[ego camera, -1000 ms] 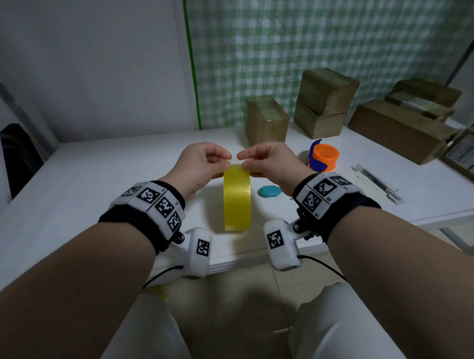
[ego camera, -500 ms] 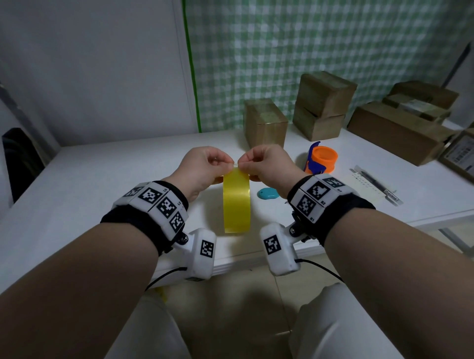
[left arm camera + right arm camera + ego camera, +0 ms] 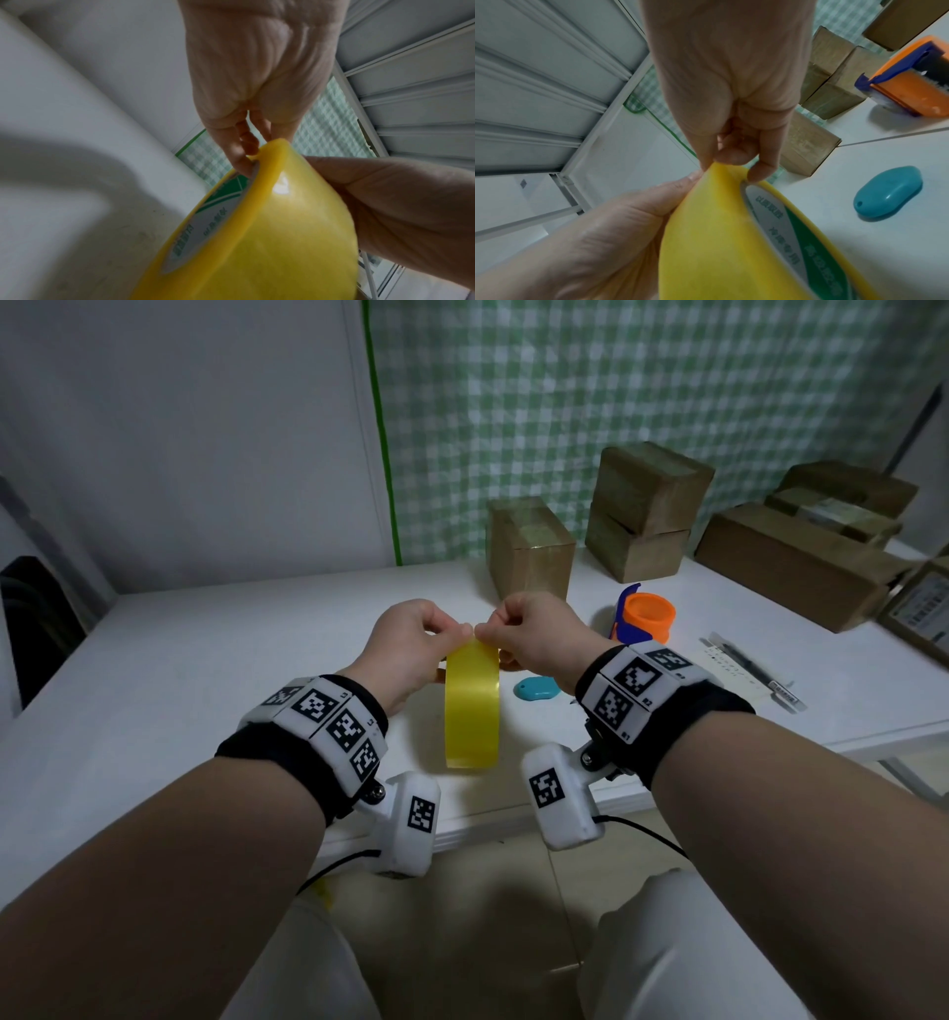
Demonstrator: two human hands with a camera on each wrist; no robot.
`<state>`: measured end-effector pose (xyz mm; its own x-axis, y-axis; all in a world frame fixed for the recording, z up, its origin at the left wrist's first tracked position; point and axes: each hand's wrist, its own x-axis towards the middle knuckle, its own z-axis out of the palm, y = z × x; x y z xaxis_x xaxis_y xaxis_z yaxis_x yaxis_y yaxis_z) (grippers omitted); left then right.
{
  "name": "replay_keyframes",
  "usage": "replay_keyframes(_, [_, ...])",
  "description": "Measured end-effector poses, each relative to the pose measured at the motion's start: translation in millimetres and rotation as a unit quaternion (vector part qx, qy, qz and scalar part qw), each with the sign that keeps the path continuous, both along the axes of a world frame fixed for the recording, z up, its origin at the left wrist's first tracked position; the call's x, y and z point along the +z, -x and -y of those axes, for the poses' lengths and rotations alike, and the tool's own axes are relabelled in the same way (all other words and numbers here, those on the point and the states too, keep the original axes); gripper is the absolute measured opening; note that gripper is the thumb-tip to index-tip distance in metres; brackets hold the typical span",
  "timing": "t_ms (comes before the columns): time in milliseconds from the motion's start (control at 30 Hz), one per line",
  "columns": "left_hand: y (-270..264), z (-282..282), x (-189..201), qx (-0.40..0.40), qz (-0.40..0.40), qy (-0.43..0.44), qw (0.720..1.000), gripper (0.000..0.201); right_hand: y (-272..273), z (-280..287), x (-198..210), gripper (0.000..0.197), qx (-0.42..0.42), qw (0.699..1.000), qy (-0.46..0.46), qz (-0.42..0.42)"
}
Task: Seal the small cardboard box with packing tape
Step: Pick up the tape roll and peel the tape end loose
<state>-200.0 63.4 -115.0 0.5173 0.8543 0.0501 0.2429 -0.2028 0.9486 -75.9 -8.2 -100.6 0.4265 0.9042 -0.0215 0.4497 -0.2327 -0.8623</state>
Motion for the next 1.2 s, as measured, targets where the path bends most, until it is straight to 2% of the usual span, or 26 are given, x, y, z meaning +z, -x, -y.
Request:
replay_keyframes(100, [-1.8, -0.8, -0.7, 0.011, -0.009, -0.006, 1.0, 0.022, 1.5, 0.7, 1.4, 0.023, 0.002, 1.0, 0.014, 0.001])
replay_keyframes(333, [-5.7, -2.7, 2.0, 0.034, -0.037, 0.021, 0.999, 0.023, 0.8, -3.1, -0.9, 0.023, -0.01, 0.995, 0.024, -0.094])
replay_keyframes(400, [-6.2, -5.2, 3.8, 0.032, -0.05, 0.058, 0.997, 0.019, -0.3, -4.3, -1.0, 0.023, -0.007, 0.994, 0.032, -0.106])
replay_keyframes(500, [-4.8, -4.9, 8.5, 0.002, -0.051, 0.168, 0.984, 0.007, -1.7, -5.1, 0.0, 0.021, -0.015, 0.992, 0.035, -0.12])
replay_keyframes(600, [-0.1, -1.6, 11.5, -0.026, -0.067, 0.26, 0.963, 0.012, -2.4, -3.4, 0.0, 0.022, -0.023, 0.987, 0.067, -0.144])
replay_keyframes(733, [3.2, -5.2, 13.3, -0.045, -0.104, 0.288, 0.951, 0.024, -2.0, 4.4, 3.7, 0.038, 0.019, 0.975, 0.187, -0.123])
replay_keyframes(833, [-0.5, -7.3, 17.0, -0.041, -0.078, 0.274, 0.958, 0.014, -6.4, 3.3, 8.6, 0.036, 0.022, 0.978, 0.168, -0.121])
replay_keyframes(933, [-5.4, -7.1, 21.4, -0.041, -0.053, 0.254, 0.965, 0.021, -10.5, 0.4, 14.7, 0.028, 0.014, 0.985, 0.117, -0.123])
replay_keyframes(1000, [-8.0, -5.2, 25.2, -0.049, -0.04, 0.25, 0.966, 0.019, -15.7, -2.1, 16.7, 0.038, 0.003, 0.988, 0.087, -0.13])
replay_keyframes(1067, [-10.0, -4.9, 25.4, -0.052, -0.046, 0.233, 0.97, 0.013, -19.6, -2.1, 19.7, 0.048, -0.014, 0.994, 0.067, -0.08])
replay_keyframes(1133, [-11.8, -5.7, 22.4, -0.051, -0.063, 0.21, 0.974, 0.013, -22.9, -0.2, 20.9, 0.052, -0.016, 0.997, 0.063, 0.027])
replay_keyframes(1200, [-12.2, -7.0, 17.9, -0.046, -0.072, 0.203, 0.975, 0.013, -24.9, 2.4, 16.4, 0.053, 0.003, 0.985, 0.094, 0.145])
